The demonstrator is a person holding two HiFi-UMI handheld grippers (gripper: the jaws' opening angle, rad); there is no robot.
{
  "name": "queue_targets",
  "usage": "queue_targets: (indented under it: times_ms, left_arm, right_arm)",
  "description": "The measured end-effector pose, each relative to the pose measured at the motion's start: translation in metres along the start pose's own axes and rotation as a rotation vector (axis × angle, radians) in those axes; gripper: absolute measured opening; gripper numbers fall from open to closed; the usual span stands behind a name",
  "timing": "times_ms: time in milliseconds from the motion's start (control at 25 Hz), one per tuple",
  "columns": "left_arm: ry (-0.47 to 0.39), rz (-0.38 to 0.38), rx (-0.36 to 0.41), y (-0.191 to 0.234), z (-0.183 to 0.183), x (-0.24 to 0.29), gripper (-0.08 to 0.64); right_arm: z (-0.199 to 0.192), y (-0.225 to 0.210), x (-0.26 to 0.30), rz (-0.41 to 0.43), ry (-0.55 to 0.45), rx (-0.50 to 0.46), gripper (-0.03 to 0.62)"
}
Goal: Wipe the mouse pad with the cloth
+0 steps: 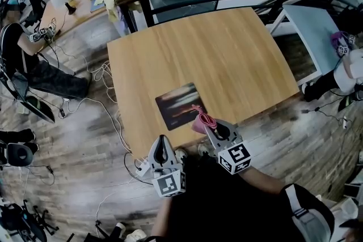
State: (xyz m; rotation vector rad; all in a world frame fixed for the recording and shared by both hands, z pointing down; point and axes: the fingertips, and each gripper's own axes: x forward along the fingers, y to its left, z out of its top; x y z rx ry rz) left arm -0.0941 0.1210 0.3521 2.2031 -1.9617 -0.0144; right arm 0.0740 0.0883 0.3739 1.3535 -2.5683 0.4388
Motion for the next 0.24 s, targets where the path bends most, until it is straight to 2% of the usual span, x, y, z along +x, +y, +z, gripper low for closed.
queue_targets:
  times_ms: [240]
  left_arm:
    - [-0.011,-0.018,-0.001,0.0001,0.0021,0.004,0.026]
  right_arm:
    - [0.0017,0.0014,-0.0002,-0.006,-0.001,-0.002,0.067]
